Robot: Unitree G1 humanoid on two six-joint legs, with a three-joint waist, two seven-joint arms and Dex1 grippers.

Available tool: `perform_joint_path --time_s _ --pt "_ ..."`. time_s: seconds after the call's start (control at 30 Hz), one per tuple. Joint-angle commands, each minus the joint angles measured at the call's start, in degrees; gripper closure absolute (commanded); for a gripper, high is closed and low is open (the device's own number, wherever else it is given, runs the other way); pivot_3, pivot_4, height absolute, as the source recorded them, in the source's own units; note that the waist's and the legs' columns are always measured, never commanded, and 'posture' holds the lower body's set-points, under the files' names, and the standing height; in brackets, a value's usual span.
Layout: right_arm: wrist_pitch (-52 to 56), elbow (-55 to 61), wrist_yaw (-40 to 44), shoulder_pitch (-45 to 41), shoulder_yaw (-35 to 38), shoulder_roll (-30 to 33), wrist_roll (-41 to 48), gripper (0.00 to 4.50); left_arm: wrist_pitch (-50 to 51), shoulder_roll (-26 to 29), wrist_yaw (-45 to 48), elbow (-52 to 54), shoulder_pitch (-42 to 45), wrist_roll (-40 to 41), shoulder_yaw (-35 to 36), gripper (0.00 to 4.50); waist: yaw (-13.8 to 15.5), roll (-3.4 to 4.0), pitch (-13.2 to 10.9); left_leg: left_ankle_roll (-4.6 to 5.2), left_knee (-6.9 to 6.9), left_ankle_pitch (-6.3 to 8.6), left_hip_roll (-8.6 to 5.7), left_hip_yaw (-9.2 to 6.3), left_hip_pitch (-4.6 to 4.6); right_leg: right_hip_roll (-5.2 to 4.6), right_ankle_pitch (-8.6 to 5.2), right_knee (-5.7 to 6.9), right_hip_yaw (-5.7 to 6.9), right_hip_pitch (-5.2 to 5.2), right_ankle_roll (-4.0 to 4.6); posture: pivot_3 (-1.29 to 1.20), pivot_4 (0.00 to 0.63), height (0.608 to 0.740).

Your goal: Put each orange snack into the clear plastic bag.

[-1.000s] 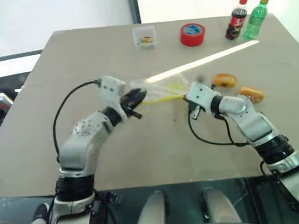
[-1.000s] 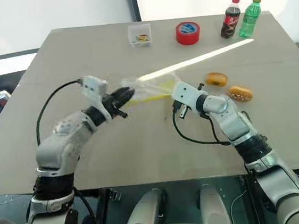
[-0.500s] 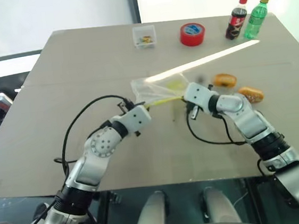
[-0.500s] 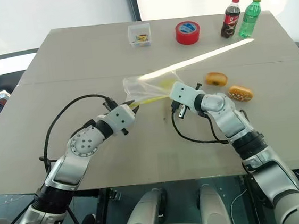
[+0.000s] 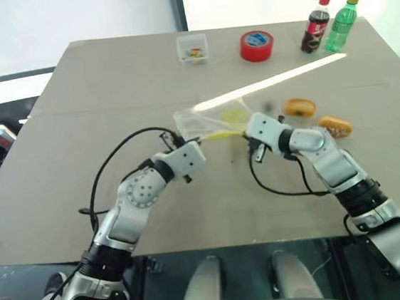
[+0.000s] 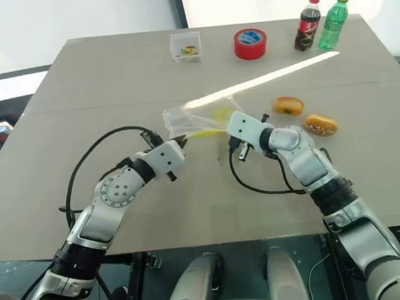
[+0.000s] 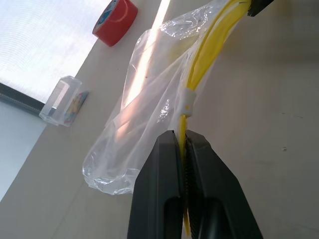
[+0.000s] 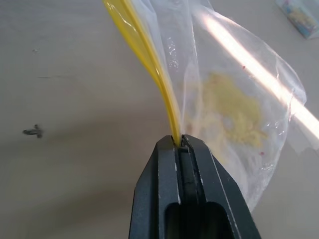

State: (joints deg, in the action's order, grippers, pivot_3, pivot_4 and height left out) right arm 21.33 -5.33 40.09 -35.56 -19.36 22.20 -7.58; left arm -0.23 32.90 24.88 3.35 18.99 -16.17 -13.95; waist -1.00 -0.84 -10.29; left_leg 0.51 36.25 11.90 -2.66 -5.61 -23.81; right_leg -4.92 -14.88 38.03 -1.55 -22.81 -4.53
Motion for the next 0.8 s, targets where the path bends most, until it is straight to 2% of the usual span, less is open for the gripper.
perform_joint_path --time_s 0.03,0.17,0.3,0.4,0.5,0.8 --pt "1.4 4.8 0.8 0.4 2.3 0.4 1.8 3.92 -0.6 -0.3 0.0 0.1 0.9 -0.5 1.2 4.5 0.0 0.0 0.0 0.0 0.0 0.0 0.0 0.0 0.0 0.0 0.0 0.0 0.0 0.0 0.0 0.0 0.15 0.74" --pt "2.1 9.0 -0.5 1.9 3.6 1.6 1.7 2.12 0.9 -1.2 0.4 0.1 0.8 0.1 1.7 4.5 0.0 0.0 0.0 0.01 0.02 0.0 0.0 0.0 0.0 0.0 0.0 0.01 0.01 0.0 0.0 0.0 0.15 0.74" --pt "6.4 16.7 -0.8 3.9 6.3 1.9 4.2 2.12 1.6 -1.6 0.8 0.6 0.5 0.2 2.1 4.5 0.1 0.0 0.0 0.01 0.03 0.0 0.0 -0.02 -0.02 0.0 0.0 0.0 0.02 0.01 0.0 0.0 0.15 0.74" --pt "8.6 19.2 -1.6 4.5 7.3 0.6 6.1 3.14 2.4 -2.1 0.8 1.0 0.2 0.7 2.6 4.5 -0.1 0.0 0.0 0.01 0.03 0.01 0.0 -0.01 0.0 0.0 0.0 0.03 0.01 0.01 0.0 0.0 0.15 0.74" --pt "7.5 18.0 -2.0 5.3 5.4 -0.3 5.4 4.46 3.0 -2.5 1.1 1.4 0.2 1.0 2.8 4.5 -0.1 0.0 0.0 0.02 0.04 0.01 0.01 -0.03 0.02 0.01 0.0 0.06 0.02 0.01 0.0 0.0 0.15 0.74" --pt "0.8 4.1 -6.1 0.1 4.3 -4.9 3.5 4.46 5.3 -3.8 3.0 4.0 1.4 1.6 3.2 4.5 -0.1 0.0 0.0 -0.02 0.06 -0.01 0.0 -0.01 0.02 0.01 0.0 0.08 0.02 0.01 0.0 0.0 0.15 0.74"
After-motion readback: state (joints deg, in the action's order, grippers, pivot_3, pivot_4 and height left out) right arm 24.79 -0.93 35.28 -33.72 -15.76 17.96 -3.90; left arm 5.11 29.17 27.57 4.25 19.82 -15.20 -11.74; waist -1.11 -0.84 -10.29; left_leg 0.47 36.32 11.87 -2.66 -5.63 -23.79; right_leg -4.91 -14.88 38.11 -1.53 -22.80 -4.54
